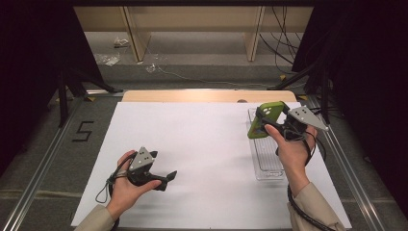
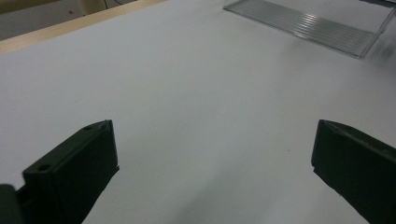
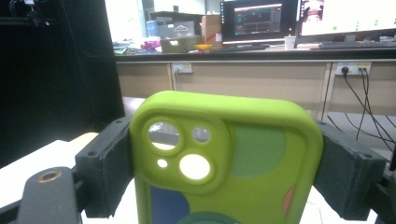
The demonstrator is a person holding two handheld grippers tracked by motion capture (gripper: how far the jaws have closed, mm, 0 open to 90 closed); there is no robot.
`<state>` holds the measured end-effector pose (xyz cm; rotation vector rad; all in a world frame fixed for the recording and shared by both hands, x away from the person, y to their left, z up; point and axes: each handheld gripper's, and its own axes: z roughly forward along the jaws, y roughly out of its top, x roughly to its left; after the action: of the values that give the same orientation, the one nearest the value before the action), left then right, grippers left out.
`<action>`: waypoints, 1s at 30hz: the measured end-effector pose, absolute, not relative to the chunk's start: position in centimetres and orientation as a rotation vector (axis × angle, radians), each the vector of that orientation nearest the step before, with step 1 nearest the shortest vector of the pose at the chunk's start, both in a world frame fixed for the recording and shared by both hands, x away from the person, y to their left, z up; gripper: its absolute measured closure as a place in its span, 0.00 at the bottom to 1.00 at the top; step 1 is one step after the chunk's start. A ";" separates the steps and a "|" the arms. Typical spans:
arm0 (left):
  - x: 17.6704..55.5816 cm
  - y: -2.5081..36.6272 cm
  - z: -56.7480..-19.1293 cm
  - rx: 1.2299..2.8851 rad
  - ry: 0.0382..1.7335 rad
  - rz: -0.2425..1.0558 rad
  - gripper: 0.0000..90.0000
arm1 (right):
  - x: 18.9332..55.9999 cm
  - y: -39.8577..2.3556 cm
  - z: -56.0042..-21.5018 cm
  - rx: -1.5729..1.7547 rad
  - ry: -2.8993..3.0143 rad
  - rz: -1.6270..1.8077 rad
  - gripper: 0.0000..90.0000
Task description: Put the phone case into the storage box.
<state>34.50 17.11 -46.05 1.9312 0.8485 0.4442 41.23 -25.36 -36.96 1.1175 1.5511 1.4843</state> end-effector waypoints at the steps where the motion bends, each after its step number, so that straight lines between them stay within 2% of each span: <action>1: 34.5 17.1 -46.1 1.934 0.850 0.447 0.00 | 41.2 -25.4 -37.0 1.119 1.551 1.483 0.19; 30: 34.6 17.3 -46.1 1.935 0.870 0.451 0.02 | 41.9 -26.3 -37.5 1.143 1.541 1.442 0.19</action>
<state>34.61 17.28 -46.06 1.9346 0.8697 0.4505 41.95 -26.27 -37.48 1.1433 1.5411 1.4421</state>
